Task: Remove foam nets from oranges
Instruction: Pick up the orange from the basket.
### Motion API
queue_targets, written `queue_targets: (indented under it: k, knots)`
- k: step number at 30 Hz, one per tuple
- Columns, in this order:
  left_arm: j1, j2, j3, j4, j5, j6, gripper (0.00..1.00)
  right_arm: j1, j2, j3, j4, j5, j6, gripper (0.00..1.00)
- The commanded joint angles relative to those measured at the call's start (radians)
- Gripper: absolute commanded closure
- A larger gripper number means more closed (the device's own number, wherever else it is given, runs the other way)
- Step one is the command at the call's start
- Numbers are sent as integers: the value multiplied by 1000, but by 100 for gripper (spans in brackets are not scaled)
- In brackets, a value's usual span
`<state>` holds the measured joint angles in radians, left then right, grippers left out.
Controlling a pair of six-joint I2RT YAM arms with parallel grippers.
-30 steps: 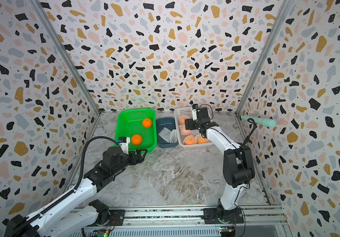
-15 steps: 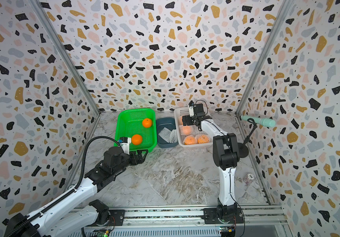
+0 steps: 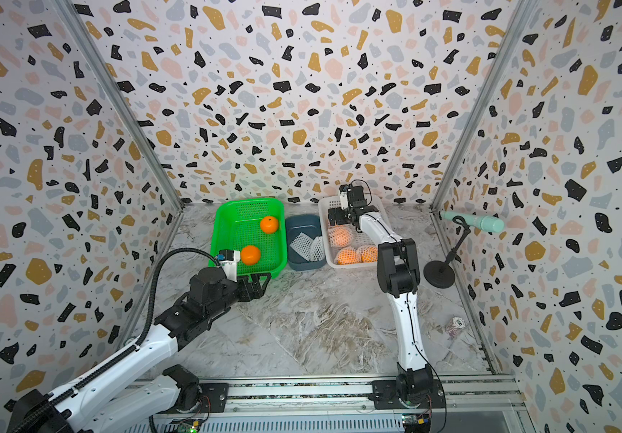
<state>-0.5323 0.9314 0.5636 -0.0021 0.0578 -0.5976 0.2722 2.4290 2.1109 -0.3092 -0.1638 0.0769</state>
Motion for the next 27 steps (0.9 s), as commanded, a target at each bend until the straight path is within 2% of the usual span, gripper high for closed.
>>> queue_targets:
  k: [1, 16, 27]
  knots:
    - [-3, -11, 30, 2, -13, 16, 4, 13, 2, 62, -59, 21, -17, 3]
    - [-3, -25, 30, -10, -15, 17, 4, 33, 80, 138, -107, 124, 11, 3]
    - [-3, -31, 33, -16, -18, 17, 4, 32, 81, 139, -99, 141, 27, 15]
